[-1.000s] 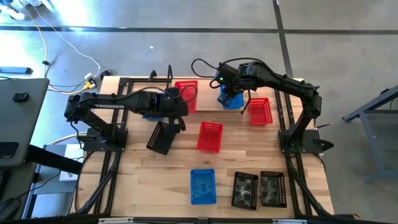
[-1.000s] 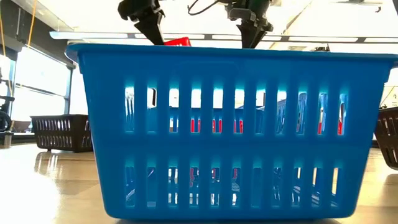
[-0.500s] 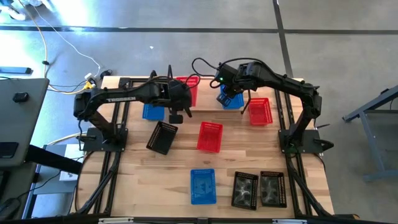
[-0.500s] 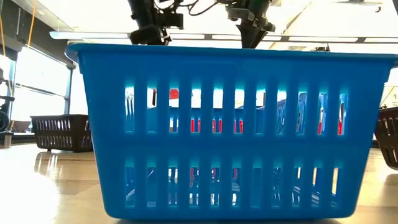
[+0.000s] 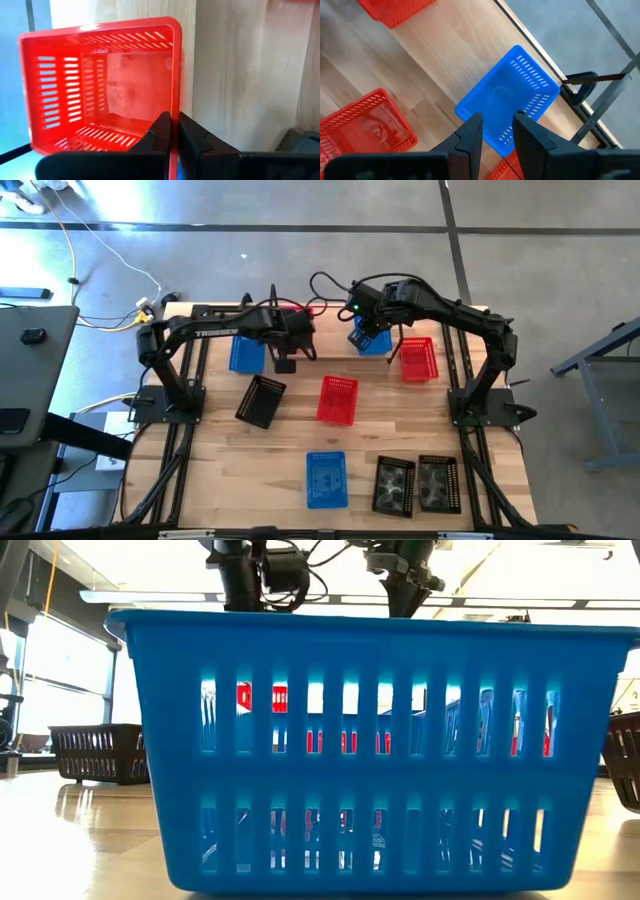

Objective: Stack baskets on shelf by color
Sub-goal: Put the bottom left red basket on the shelf, then put the bottom left black basket on the shelf

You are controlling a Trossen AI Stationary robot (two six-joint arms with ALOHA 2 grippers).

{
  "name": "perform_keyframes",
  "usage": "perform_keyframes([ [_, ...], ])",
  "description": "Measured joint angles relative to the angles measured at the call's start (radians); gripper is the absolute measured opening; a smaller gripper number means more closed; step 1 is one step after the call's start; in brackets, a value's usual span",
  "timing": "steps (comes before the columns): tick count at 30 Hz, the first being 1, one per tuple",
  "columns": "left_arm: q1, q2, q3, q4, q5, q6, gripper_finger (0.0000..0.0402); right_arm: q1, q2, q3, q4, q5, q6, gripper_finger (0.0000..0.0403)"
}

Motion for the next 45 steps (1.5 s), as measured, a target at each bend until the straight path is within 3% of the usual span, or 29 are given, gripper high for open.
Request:
perform_keyframes([
  [18, 0.025, 0.039, 0.001, -0.017, 0.035, 0.006, 0.0011, 0.000, 0.000, 0.000, -0.038, -0.047, 0.071, 0.0094],
  [29, 0.030, 0.039, 0.001, -0.029, -0.010, 0.006, 0.0037, 0.010, 0.000, 0.000, -0.047, -0.115, 0.138, 0.0094],
  [38, 0.030, 0.039, 0.001, -0.029, 0.013, 0.007, 0.0081, 0.061, 0.000, 0.000, -0.048, -0.127, 0.180, 0.0094],
  [45, 0.017, 0.020, 0.001, -0.066, 0.016, -0.046, 0.0120, 0.150, 0.000, 0.000, -0.078, -0.195, 0.232, 0.0094],
])
